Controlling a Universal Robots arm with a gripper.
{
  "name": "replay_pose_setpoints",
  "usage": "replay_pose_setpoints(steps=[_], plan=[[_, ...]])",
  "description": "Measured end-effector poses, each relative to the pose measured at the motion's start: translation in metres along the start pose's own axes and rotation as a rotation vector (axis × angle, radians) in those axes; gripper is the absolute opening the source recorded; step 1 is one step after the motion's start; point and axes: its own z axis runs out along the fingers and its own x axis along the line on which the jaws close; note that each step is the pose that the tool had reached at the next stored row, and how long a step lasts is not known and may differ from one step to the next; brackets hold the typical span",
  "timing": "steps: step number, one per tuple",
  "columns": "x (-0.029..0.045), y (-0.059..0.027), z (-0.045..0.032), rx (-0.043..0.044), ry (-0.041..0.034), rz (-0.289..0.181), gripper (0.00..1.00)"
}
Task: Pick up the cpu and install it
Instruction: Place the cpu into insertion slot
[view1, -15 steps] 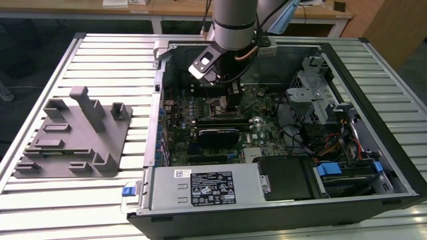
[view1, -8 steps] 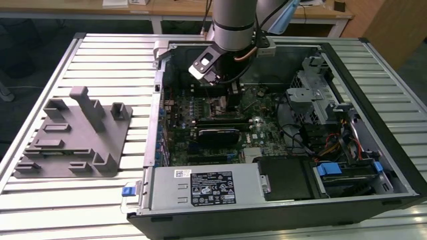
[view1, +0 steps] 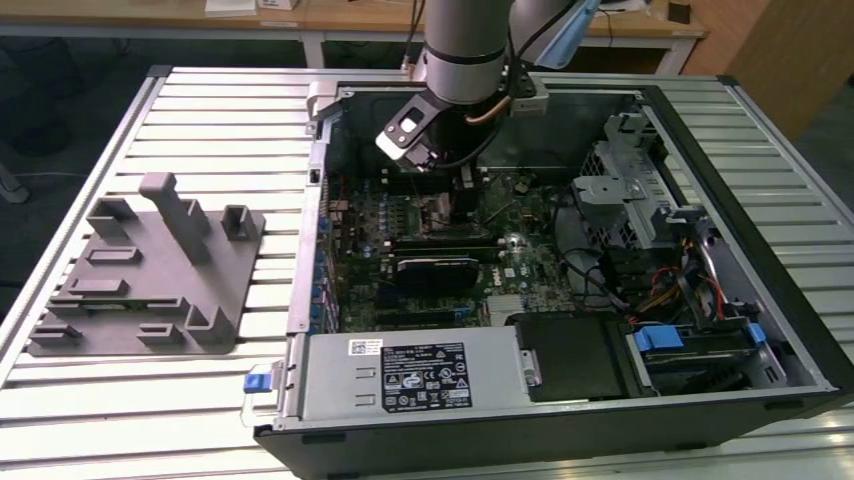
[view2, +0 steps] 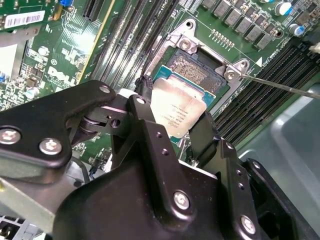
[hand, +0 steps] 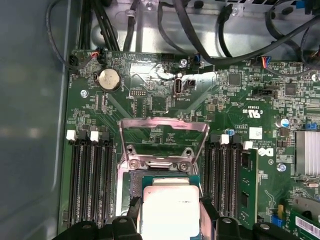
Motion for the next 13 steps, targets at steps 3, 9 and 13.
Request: replay_pose_setpoints(steps=[3, 9, 13], plan=[[0.0005, -0.0012, 0.0013, 0.0000, -0.0001, 0.001, 0.54], [0.0025, -0.0016, 0.0046, 0.0002, -0.0002, 0.005, 0.54], [0.0038, -0.0017, 0.0072, 0.0004, -0.0005, 0.011, 0.54]])
